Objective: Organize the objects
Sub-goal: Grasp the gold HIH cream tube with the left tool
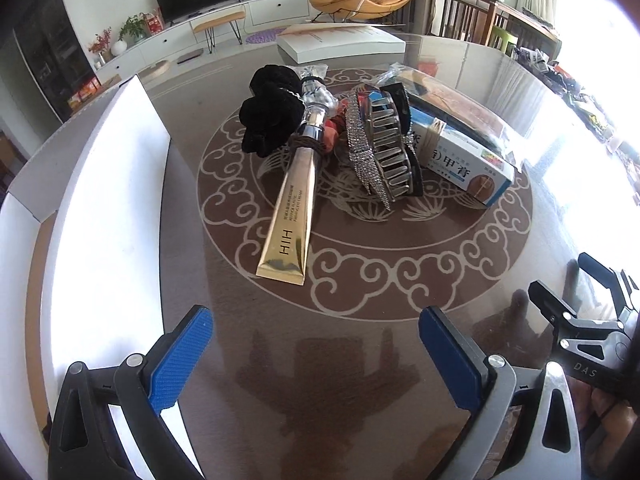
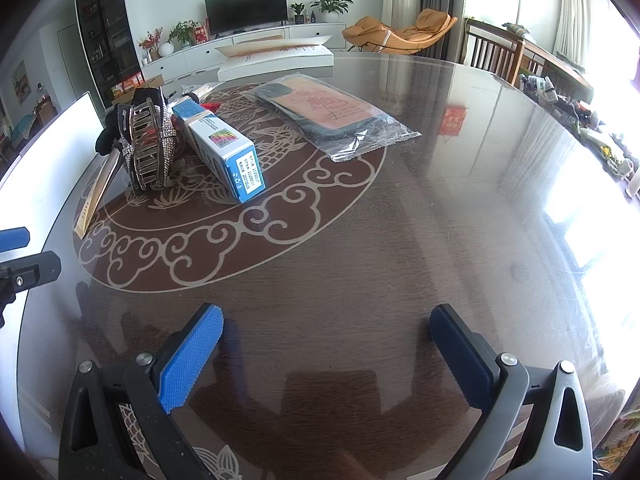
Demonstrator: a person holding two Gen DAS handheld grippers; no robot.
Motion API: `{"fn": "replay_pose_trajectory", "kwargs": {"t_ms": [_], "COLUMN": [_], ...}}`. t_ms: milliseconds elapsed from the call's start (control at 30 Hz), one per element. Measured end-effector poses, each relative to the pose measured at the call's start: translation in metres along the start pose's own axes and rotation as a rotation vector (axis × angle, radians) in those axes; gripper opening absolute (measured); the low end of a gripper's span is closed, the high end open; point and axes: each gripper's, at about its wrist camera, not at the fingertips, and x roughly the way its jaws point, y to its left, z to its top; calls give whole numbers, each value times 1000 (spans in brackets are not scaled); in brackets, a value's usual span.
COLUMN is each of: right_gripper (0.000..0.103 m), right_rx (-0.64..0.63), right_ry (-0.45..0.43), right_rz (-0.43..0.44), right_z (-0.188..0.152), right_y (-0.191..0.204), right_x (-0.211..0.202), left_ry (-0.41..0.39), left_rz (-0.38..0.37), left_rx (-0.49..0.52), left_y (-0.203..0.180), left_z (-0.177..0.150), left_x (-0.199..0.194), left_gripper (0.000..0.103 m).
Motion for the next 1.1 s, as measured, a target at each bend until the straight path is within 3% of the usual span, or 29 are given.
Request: {"fn": "replay_pose_trajectory", "kwargs": {"t_ms": [167,500,533,567,667,733,967,1100], "right_gripper": [103,103,103,103,103,103,103,103], "right_rx": [0,3,3,3,3,2,3,5], "right_ry": [0,-2,-2,-3,-2,-2,-3,-4], "right_rz": [1,6,6,7,6,5,7,9], "right_z": [0,1,2,1,1,2,1,2], "right_y": [0,0,0,0,0,0,0,0], "right_x": [0,1,1,1,1,1,1,1], "left_ry": [20,-10,-16,-22,-31,-39,-58,-77], "left_rz": [34,-105,-114,-125,-98,-93,6,11], "left_rx": [-6,-9,-15,-22,-41,-60,-144,-168], "left_y": [13,21,21,21,20,18,-1,-10], "left_z": [31,77,78,77,69,60,5,-26], "left_x": [23,67,68,67,64,59,32,18], "left_gripper": [103,103,99,81,41,30,26,26]}}
